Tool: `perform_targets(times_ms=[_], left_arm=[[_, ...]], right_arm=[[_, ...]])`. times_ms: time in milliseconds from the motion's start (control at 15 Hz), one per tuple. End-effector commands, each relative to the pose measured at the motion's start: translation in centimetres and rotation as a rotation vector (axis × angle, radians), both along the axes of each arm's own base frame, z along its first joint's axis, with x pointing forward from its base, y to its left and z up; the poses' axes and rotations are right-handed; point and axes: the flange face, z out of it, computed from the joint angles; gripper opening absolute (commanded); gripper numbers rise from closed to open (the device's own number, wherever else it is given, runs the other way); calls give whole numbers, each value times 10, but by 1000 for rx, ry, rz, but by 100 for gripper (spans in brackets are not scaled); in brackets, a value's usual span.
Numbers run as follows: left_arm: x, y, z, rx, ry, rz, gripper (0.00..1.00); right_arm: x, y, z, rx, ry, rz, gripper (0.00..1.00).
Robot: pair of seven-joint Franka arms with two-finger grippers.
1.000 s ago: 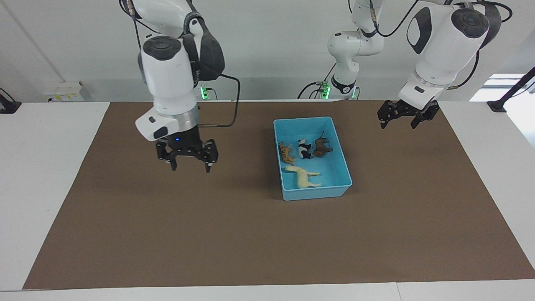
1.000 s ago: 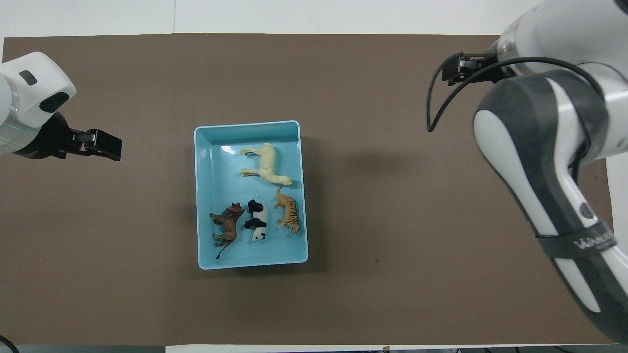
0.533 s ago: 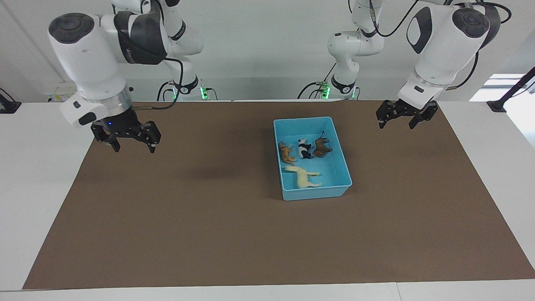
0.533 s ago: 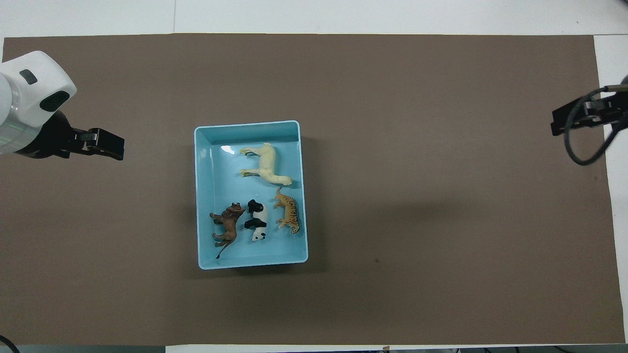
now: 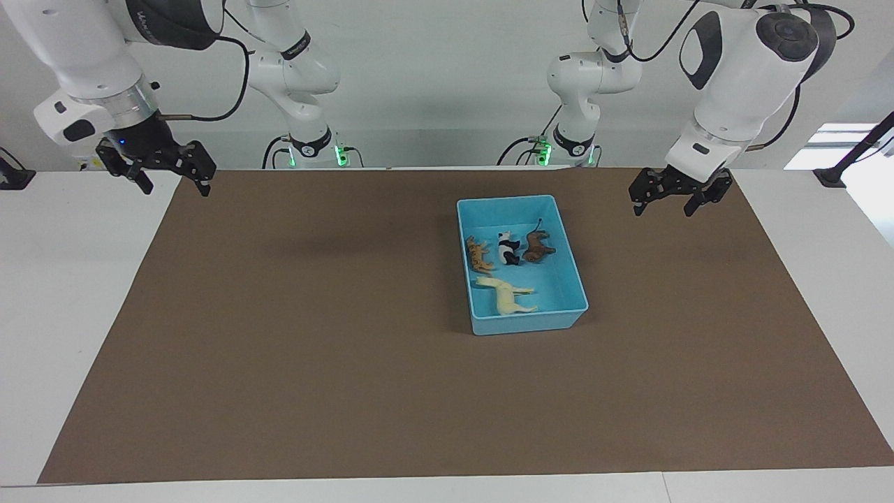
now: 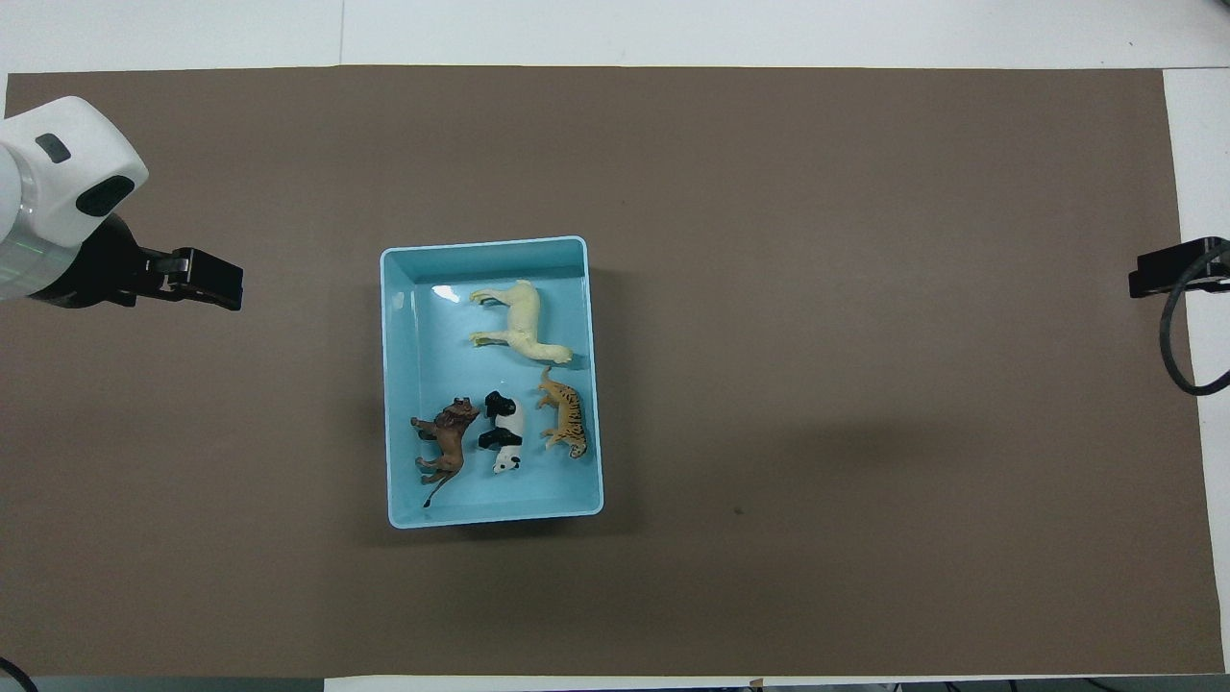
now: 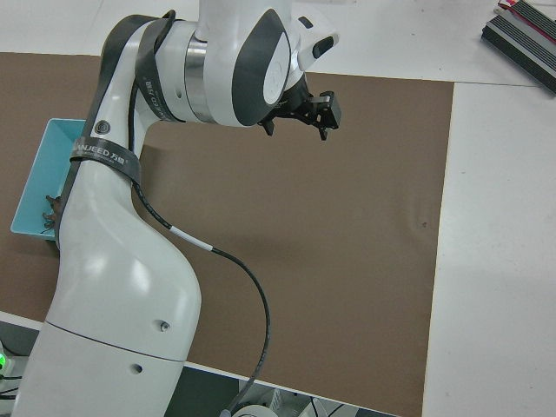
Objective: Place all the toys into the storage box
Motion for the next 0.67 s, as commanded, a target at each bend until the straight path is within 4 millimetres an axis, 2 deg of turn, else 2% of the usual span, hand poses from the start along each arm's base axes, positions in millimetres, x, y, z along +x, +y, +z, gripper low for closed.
perform_targets(times_ms=[0, 333, 600], left_arm=[[-3, 1, 3, -13, -15, -4, 100], [-2, 4, 4, -14, -18, -4, 100], [-2, 4, 4, -15, -24, -3, 100]], right_arm=[[-8, 0, 6, 16, -18, -49, 100], [-12, 1, 17, 48, 39, -63, 100], [-11, 3, 17, 49, 41, -58, 100]])
